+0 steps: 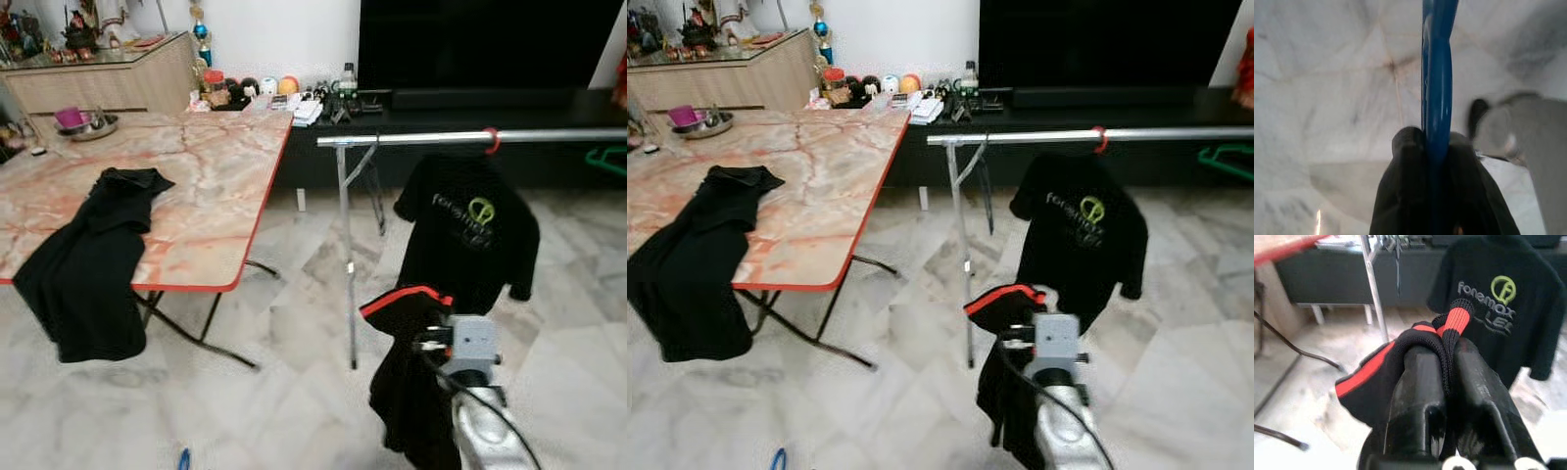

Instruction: Hang hanger

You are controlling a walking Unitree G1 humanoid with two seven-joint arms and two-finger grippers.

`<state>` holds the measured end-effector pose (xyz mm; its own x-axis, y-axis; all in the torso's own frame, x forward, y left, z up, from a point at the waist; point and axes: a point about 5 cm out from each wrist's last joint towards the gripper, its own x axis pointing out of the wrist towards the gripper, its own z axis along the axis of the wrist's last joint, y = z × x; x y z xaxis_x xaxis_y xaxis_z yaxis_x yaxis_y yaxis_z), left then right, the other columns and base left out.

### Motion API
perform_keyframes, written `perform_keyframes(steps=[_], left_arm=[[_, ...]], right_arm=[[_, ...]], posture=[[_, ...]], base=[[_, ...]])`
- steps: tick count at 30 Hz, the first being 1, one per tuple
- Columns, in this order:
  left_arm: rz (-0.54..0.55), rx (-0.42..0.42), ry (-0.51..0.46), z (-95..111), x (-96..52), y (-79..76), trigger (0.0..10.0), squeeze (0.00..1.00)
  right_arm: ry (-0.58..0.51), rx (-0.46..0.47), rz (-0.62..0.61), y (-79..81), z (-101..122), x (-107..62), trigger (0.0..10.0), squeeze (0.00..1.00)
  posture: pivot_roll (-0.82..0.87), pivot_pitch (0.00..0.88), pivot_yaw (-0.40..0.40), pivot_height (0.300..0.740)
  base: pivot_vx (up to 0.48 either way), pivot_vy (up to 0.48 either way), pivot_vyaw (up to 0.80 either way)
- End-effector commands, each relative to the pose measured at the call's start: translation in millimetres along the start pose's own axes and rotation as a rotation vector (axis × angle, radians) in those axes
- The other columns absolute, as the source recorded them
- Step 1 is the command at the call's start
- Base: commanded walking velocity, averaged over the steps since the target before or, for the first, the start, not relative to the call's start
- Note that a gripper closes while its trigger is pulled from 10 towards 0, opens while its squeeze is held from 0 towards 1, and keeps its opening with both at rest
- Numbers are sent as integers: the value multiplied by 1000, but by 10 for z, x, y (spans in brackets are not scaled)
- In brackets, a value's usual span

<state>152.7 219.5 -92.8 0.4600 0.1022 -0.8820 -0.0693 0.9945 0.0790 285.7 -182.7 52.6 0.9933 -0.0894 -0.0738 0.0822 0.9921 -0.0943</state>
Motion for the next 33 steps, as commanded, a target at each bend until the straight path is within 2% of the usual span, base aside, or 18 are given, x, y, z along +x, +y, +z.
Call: perform_keyframes(steps=[1, 7, 33], left_arm=[[23, -9, 4, 2, -7, 84, 10000, 0], [12, -14, 11, -9, -6, 67, 10000, 0], [-4, -22, 17, -29, -2, 5, 10000, 0]], right_arm=[[-50, 16, 16, 81, 121, 58, 10000, 0], [-58, 4, 50, 130, 153, 88, 10000, 0], [-87, 25, 49, 111, 217, 116, 10000, 0]], posture=[[114, 41, 28, 740], [117, 50, 21, 740], [108, 74, 17, 740]], base=[[0, 480, 0], [0, 478, 0], [0, 474, 0]])
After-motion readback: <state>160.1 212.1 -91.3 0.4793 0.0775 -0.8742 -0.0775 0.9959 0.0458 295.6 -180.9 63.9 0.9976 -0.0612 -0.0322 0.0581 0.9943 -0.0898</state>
